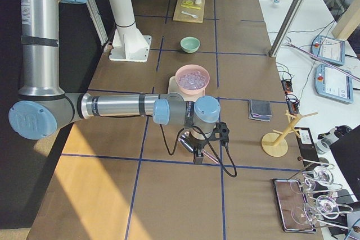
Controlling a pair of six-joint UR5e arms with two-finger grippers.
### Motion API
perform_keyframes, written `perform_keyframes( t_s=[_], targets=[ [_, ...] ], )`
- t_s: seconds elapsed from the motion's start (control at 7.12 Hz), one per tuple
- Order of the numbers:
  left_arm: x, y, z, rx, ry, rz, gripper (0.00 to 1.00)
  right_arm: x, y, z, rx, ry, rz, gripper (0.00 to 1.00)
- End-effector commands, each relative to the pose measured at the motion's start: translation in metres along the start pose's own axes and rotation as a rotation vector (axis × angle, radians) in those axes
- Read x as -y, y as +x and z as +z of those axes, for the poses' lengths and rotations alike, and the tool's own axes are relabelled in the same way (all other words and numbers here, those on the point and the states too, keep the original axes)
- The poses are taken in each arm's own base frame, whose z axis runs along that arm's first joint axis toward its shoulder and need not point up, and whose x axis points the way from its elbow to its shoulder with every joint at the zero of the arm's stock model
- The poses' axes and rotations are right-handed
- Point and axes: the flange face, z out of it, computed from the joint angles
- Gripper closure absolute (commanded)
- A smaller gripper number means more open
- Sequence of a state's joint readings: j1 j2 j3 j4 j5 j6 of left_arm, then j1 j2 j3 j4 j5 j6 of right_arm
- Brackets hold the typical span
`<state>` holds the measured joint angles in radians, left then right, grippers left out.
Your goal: Put spoon and ice into bowl
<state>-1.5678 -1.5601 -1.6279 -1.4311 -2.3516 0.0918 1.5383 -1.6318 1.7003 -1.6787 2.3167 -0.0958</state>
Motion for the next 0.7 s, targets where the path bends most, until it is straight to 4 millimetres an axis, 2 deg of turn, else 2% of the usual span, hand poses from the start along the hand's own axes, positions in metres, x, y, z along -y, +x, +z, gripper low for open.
perform_keyframes(
  t_s=[0.0,0.56],
  targets=[
    [0.0001,0.0006,-0.0004,-0.001,0.001,0.001,0.0,0.0002,-0.0008,0.0001,0.001,0.001,-0.007,0.01],
    [-0.0006,0.0002,0.0002,-0.003,0.0,-0.001,0.0,0.0003,-0.0025,0.0,0.018,0.003,-0.005,0.01]
  ],
)
